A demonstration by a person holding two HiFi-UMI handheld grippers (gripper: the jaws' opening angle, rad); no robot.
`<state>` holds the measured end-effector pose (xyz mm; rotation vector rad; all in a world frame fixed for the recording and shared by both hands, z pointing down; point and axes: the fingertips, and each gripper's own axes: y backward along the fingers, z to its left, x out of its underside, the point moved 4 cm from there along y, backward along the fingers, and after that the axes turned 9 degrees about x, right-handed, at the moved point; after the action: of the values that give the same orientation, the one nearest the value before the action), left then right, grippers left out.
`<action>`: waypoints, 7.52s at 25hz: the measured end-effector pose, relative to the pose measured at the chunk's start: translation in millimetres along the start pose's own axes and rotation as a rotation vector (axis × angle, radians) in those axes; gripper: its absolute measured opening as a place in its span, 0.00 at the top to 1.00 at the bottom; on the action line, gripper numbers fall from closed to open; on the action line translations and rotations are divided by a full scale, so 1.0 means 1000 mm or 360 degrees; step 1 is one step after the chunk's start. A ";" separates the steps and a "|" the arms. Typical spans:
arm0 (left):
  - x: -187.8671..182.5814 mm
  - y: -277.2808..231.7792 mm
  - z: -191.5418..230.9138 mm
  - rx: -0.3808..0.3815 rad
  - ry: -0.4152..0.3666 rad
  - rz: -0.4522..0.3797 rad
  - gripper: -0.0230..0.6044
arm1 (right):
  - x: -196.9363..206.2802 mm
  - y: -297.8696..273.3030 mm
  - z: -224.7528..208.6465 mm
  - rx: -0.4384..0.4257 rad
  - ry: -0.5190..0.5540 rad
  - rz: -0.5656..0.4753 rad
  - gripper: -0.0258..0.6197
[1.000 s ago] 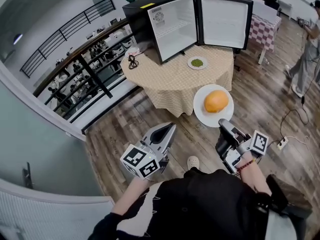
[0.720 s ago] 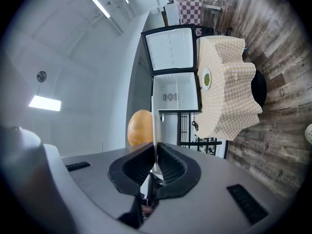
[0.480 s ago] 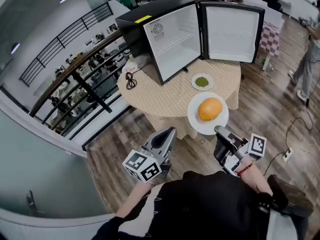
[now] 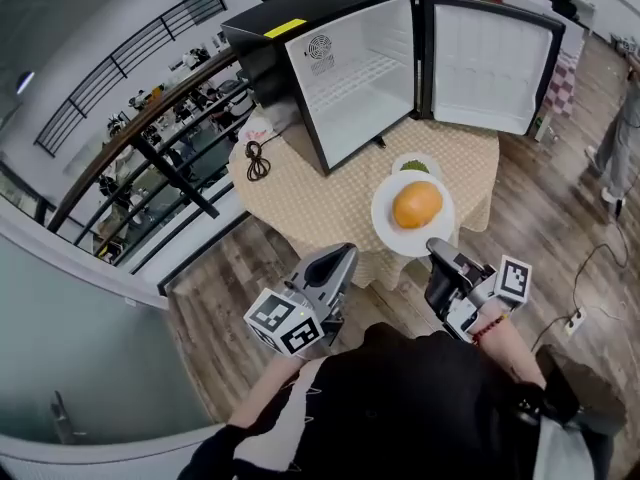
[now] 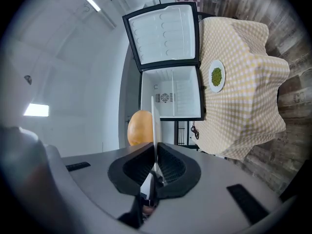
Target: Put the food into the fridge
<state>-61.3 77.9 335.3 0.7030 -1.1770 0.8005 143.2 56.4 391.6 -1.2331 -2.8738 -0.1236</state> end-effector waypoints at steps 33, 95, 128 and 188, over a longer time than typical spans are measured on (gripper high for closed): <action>-0.059 -0.063 0.196 0.0674 0.0032 0.0235 0.94 | -0.061 -0.146 -0.018 0.0142 -0.0084 -0.0690 0.92; 0.036 -0.234 0.282 0.0263 0.0237 0.0399 0.94 | -0.315 -0.365 -0.168 0.0609 -0.0203 -0.0338 0.92; 0.040 -0.208 0.278 0.0165 0.0315 0.0354 0.94 | -0.342 -0.404 -0.177 0.0971 -0.0021 -0.0280 0.91; 0.042 -0.168 0.276 0.0048 0.0322 0.0328 0.94 | -0.342 -0.417 -0.159 0.1703 0.1264 -0.0187 0.70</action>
<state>-54.6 -233.4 432.1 0.5165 -1.0655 1.0396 73.6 -489.7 507.9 -0.5754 -1.8075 0.6646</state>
